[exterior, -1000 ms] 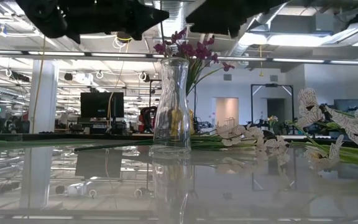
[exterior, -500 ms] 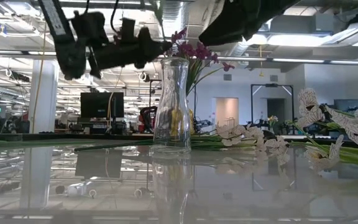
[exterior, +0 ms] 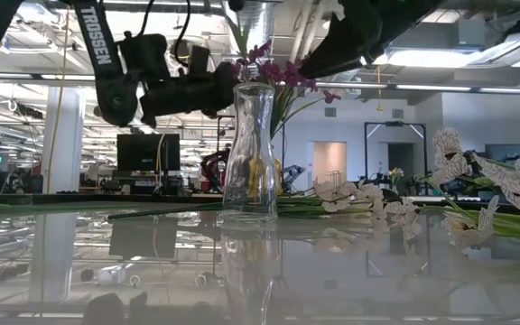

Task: Sort flowers into vase by color
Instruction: Put the right black flower into the yellow vase

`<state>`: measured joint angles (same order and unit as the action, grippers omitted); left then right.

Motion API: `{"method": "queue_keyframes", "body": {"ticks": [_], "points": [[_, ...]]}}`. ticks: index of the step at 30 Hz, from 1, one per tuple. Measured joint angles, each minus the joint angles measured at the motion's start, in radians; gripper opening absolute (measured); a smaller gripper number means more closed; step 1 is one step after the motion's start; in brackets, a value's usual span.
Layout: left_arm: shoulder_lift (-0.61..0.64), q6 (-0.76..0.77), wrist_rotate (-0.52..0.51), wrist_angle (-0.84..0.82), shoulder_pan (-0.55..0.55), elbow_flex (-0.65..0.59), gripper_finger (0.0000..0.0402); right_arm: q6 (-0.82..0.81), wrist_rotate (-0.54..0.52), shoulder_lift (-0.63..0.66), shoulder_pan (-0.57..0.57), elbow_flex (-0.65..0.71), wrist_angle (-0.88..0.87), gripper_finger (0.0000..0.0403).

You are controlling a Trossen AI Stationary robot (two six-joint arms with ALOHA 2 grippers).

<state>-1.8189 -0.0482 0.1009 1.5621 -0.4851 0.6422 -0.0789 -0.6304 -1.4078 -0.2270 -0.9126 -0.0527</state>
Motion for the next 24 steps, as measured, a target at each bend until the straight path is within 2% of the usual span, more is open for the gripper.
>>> {"method": "queue_keyframes", "body": {"ticks": [14, 24], "points": [[0.010, -0.048, -0.003, -0.004, -0.003, 0.046, 0.0000, -0.001, 0.000, 0.000, 0.000, 0.002, -0.003, 0.0214], [0.011, -0.047, -0.010, -0.097, -0.004, 0.041, 0.0000, -0.003, 0.001, -0.001, -0.002, 0.002, -0.011, 0.0214]]}}
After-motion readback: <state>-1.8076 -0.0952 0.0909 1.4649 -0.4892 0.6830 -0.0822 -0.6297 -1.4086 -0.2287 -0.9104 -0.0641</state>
